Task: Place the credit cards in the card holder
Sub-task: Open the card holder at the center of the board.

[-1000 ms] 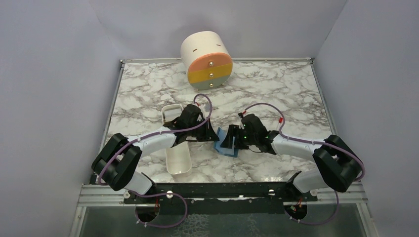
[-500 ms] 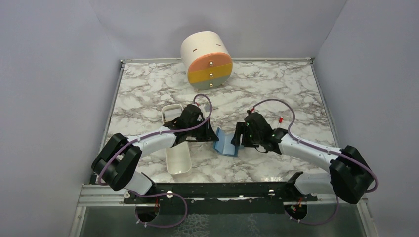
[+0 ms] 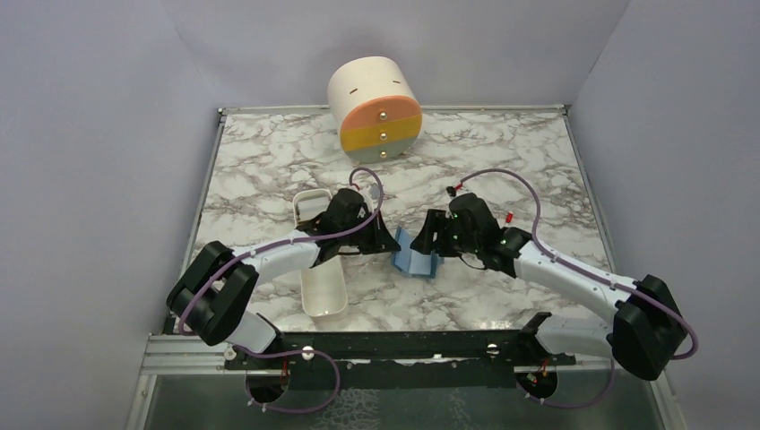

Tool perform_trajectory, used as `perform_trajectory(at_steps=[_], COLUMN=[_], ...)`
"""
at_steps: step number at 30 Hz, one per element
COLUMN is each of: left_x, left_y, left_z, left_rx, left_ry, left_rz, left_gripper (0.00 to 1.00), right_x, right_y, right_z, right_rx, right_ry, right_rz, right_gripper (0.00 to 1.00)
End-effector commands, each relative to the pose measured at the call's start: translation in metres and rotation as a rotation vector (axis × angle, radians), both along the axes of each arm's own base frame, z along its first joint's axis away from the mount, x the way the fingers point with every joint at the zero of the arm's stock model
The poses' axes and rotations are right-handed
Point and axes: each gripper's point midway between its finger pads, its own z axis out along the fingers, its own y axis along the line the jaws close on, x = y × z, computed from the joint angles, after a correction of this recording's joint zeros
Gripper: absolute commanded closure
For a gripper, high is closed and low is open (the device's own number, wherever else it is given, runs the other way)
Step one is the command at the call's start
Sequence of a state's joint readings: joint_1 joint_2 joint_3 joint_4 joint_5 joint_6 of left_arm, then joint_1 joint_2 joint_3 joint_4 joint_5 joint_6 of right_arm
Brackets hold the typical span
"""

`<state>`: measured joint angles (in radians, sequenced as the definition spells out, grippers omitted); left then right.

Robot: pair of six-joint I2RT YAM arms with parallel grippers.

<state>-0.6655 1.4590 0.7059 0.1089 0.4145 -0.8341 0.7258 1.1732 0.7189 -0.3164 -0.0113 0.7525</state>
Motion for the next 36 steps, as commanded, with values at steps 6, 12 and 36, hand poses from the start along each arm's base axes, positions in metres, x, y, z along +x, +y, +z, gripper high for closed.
perform_trajectory(at_steps=[6, 12, 36], left_x=[0.019, 0.025, 0.080], left_y=[-0.002, 0.011, 0.157], left_z=[0.000, 0.005, 0.071], left_rx=[-0.002, 0.084, 0.516], left_ry=[-0.016, -0.063, -0.396], left_rz=[0.102, 0.124, 0.227], left_gripper=[0.99, 0.63, 0.45], right_x=[0.014, 0.021, 0.028], right_y=[0.030, 0.041, 0.030], right_z=[-0.020, -0.037, -0.099], right_rx=[0.016, -0.012, -0.294], right_ry=[0.046, 0.102, 0.247], right_rz=[0.037, 0.044, -0.091], right_gripper=[0.43, 0.40, 0.33])
